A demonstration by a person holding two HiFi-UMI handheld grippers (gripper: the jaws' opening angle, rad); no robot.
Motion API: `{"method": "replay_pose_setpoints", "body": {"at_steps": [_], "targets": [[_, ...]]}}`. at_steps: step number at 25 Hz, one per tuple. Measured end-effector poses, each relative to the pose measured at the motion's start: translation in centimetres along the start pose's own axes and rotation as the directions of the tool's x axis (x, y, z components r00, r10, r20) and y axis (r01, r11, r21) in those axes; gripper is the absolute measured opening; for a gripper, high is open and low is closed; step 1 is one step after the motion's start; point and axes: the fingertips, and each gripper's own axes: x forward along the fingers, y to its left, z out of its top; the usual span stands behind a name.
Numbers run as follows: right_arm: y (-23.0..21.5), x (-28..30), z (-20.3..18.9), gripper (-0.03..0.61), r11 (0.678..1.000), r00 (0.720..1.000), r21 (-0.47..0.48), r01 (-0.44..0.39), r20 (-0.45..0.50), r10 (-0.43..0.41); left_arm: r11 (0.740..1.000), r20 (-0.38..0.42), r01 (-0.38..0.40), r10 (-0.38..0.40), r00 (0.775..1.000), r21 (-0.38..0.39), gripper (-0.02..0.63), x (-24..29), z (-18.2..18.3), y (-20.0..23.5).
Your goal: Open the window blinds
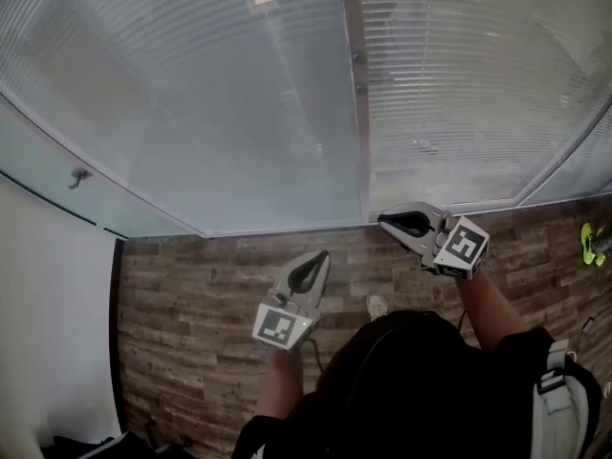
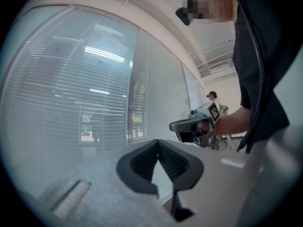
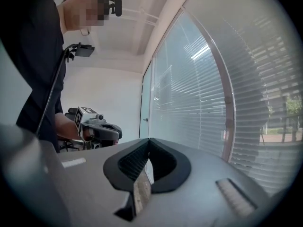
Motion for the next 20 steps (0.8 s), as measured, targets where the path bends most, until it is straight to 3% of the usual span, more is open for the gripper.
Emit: {"method": "replay_pose_setpoints", "body": {"at_steps": [14, 20], "targets": [[-6.7, 0.1, -3.2, 0.005, 0.999, 0.999, 0.031, -0.042, 0.02, 0.041, 0.998, -0.04, -0.043, 0.045, 0.998, 0.047, 0.005, 6.3, -1.6, 2.7], [-8.9, -0.4, -1.4, 0.005, 1.0, 0.997, 0.008, -0.028, 0.07, 0.027, 0.997, -0.043, -0.041, 0.044, 0.998, 0.067, 0.005, 8.3, -0.4, 2.6]]}}
